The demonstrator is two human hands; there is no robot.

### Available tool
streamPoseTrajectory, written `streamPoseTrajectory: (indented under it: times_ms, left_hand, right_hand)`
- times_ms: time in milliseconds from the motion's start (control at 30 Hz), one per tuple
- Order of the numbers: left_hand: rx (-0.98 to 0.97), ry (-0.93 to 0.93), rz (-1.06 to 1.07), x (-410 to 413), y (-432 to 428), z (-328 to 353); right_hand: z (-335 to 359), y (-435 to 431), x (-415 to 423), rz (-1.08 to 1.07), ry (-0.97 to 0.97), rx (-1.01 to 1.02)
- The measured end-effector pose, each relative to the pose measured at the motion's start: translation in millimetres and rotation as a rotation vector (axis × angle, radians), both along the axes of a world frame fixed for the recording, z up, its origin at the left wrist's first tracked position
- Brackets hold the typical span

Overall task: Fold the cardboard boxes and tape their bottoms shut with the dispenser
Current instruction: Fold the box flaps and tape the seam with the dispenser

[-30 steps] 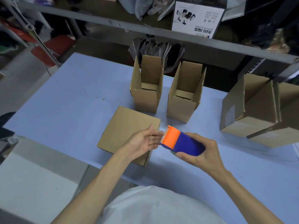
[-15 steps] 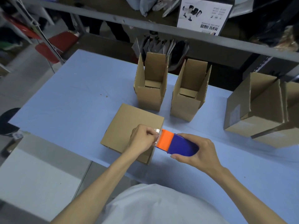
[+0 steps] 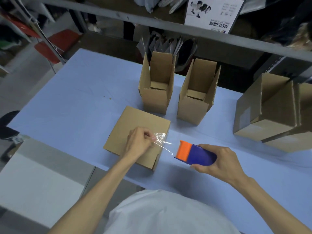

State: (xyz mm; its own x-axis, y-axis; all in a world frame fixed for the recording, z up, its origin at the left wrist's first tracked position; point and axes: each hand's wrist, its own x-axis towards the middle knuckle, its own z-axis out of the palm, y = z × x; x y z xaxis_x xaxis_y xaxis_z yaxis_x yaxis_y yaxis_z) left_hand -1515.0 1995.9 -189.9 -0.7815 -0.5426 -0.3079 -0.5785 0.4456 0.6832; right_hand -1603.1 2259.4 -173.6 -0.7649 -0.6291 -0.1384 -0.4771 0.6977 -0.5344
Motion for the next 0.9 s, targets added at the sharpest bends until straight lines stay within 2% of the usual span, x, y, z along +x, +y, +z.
streamPoseTrajectory:
  times_ms: [600,900]
  left_hand:
    - [-0.169,-0.01,-0.008,12.4,3.2,-17.0]
    - [-0.349,0.012,-0.015,18.3,7.6,-21.0]
  right_hand:
    - [-23.0,-19.0,3.6,0.006,-0.045,0.126]
    - [-26.7,-22.5,4.1,0.028,-0.066,0.143]
